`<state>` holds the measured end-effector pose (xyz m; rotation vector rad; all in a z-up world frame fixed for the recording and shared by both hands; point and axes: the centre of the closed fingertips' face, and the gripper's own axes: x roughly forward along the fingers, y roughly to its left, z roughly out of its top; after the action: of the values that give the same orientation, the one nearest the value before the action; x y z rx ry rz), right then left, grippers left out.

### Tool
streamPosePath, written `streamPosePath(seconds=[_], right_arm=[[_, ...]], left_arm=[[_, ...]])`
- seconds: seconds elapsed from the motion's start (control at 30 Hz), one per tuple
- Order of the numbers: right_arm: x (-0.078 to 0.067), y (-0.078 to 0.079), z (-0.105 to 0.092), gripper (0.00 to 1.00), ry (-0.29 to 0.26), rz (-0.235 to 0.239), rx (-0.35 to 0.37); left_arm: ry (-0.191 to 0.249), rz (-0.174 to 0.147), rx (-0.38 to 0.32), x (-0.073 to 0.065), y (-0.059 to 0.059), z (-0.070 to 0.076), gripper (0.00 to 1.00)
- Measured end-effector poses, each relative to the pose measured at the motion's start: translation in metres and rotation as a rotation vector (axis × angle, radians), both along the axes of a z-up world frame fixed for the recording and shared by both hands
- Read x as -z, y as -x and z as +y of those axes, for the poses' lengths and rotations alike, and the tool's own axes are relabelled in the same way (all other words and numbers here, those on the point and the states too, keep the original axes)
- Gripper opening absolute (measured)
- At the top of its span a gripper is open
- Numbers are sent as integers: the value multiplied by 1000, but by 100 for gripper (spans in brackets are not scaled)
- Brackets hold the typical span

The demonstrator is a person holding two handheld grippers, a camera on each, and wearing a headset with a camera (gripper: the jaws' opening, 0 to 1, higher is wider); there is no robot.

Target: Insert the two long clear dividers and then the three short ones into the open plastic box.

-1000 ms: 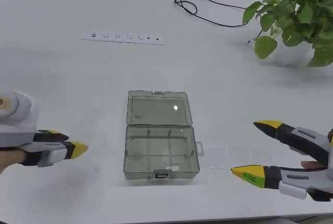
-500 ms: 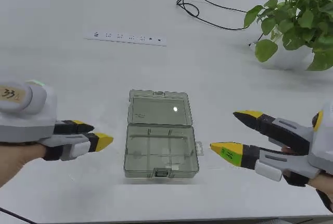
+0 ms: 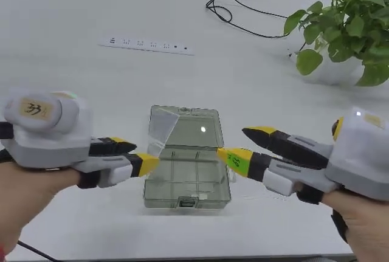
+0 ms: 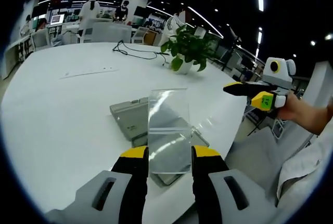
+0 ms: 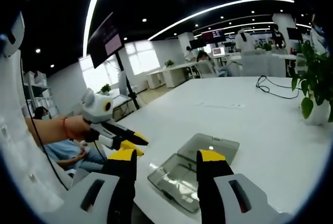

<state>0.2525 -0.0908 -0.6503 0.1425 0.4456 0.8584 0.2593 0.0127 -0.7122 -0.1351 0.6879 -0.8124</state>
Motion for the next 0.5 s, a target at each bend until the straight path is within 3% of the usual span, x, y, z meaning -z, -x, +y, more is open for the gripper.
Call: streamPosePath(seconds=[0.5], right_arm=[[14, -4, 31, 32, -28, 110, 74]], left_arm=[[52, -42, 9, -16, 5, -27, 31]])
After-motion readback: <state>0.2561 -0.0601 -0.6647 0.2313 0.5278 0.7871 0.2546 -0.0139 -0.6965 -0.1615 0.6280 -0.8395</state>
